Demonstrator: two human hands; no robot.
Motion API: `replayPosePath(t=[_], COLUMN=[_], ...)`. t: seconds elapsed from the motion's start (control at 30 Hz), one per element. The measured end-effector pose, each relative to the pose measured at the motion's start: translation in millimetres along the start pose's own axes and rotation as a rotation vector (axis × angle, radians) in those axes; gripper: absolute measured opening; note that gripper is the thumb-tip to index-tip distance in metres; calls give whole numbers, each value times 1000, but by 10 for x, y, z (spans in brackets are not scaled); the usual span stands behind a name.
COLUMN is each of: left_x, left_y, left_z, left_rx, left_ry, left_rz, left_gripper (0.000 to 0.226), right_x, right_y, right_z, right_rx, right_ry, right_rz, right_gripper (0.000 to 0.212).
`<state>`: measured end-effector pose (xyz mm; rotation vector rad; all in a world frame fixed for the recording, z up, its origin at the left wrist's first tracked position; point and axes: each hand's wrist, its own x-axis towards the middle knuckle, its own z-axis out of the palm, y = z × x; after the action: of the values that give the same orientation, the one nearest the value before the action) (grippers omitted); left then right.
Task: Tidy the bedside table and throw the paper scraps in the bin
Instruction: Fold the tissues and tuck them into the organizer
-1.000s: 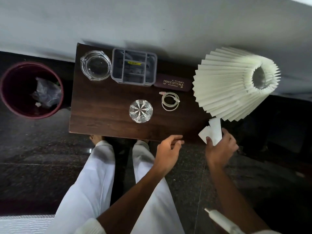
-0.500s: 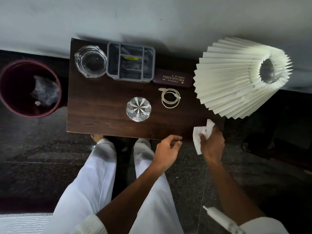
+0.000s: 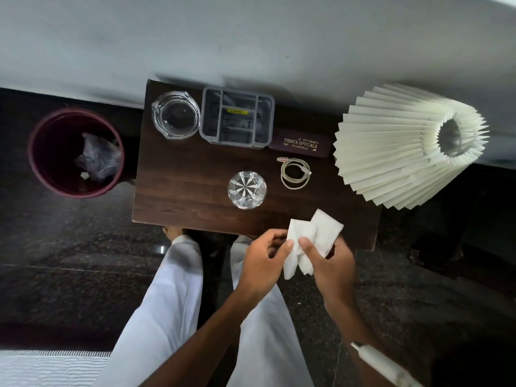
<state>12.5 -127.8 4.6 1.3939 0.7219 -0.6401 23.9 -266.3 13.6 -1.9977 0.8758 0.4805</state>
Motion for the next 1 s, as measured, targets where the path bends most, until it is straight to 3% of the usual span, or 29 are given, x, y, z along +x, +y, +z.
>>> replayPosePath(t=[0.17, 0.27, 0.37, 0.47, 0.63, 0.8, 0.9, 1.0], left_x=[-168, -225, -250, -237, -173, -195, -235, -285], left_y=[120, 215, 327, 455, 613, 695, 709, 684], left_z=[-182, -288, -429, -582, -741, -774, -777, -795], left_rx=[95, 93, 0, -34, -102, -159, -234, -253], left_ry=[177, 303, 356, 364, 302, 185, 170, 190], left_rz=[112, 159, 204, 256, 232, 191, 163, 187], left_gripper=[11, 24, 21, 19, 17, 19, 26, 35], right_x=[-123, -168, -261, -398, -517, -538, -534, -574], right_y=[-205, -327, -522, -796, -1104, -1172, -1176, -1164], right_z=[107, 130, 56, -43, 117, 446, 554, 635], right_rx=[87, 146, 174, 191, 282, 63, 31, 67], right_ry=[-14, 63, 148, 112, -221, -229, -185, -153], right_rz=[-51, -44, -118, -221, -183, -184, -171, -177], right_gripper=[8, 12, 13, 18, 25, 22, 32, 28])
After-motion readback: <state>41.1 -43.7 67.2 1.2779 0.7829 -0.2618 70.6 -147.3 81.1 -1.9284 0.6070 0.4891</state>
